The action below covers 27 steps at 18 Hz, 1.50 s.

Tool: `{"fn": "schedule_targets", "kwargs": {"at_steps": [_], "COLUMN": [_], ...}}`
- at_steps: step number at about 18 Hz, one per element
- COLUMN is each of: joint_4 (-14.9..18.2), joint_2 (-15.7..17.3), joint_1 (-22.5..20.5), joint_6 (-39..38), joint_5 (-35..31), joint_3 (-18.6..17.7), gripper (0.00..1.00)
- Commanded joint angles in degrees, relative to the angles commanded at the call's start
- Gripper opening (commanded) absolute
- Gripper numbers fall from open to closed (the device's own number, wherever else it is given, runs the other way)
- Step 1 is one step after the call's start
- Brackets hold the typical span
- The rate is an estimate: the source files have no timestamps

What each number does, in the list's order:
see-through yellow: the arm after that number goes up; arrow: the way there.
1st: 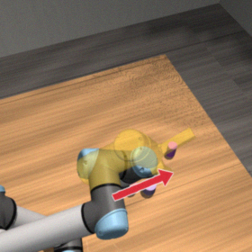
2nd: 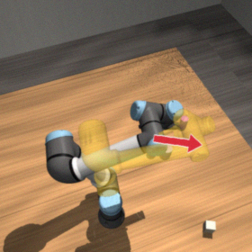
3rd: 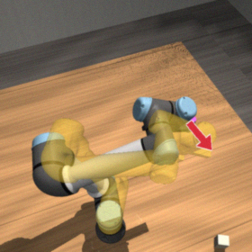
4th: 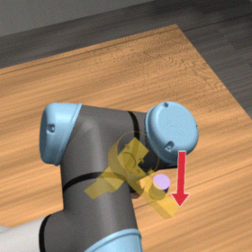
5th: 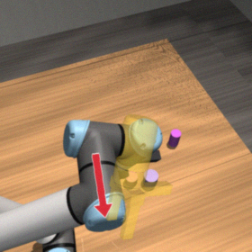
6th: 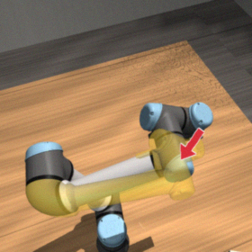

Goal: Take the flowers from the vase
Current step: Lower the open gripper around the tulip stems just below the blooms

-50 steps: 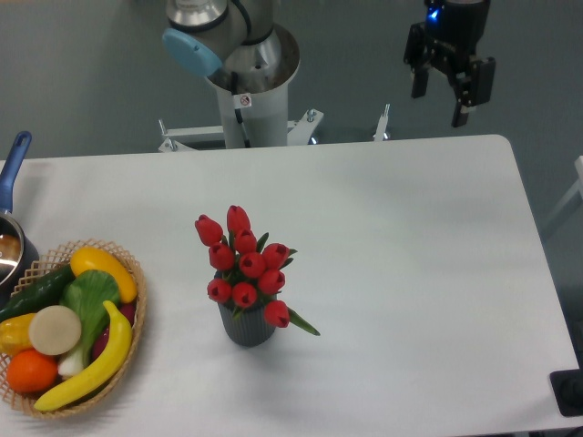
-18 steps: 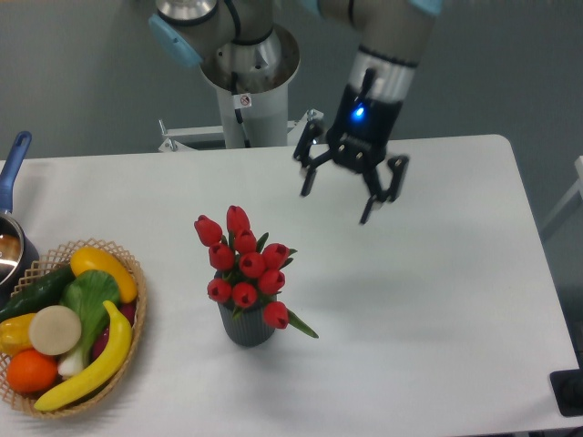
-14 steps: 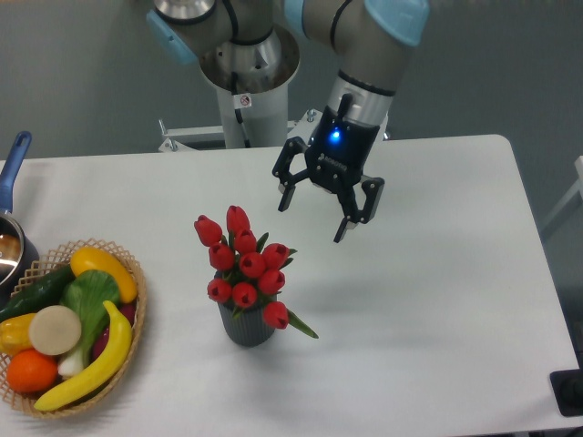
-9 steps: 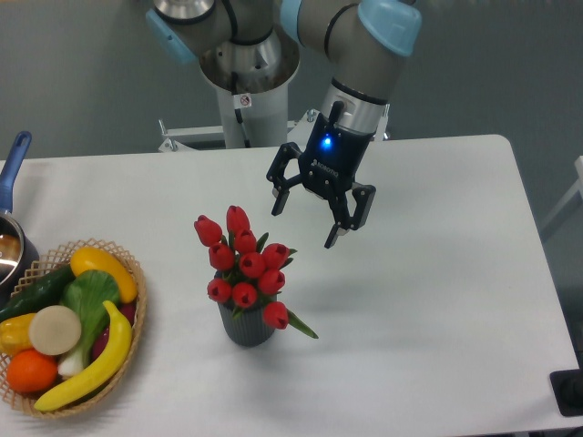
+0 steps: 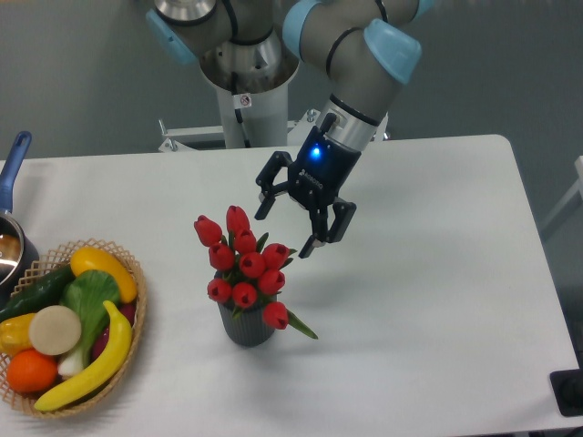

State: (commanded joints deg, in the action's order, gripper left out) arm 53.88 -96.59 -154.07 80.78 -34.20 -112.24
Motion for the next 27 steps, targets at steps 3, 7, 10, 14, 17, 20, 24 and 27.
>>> {"fn": "schedule_targets", "kwargs": {"at_steps": [3,7,10,14,17,20,24,27], "joint_4": [-0.1,0.0,-0.2,-0.7,-1.5,-2.1,-2.1,-2.1], "joint_2": [-0.6,-1.4,-2.4,-3.6,-4.0,-4.8,-5.5,-5.5], "joint_1": [-0.2,-0.2,-0.6,-0.3,-0.1,0.8,1.5,1.7], "joint_6": [-1.7,-1.9,-1.3,-1.3,-1.2,-0.9,1.7,1.8], "joint_5": [0.5,0.4,-0.2,-0.5,-0.5,-0.5,-0.5,-0.5], "joint_3": [0.4,0.5,1.1,2.1,2.4,2.7,2.6,2.5], "gripper": [1.00,1.00,1.00,1.00,1.00,1.00,1.00,1.00]}}
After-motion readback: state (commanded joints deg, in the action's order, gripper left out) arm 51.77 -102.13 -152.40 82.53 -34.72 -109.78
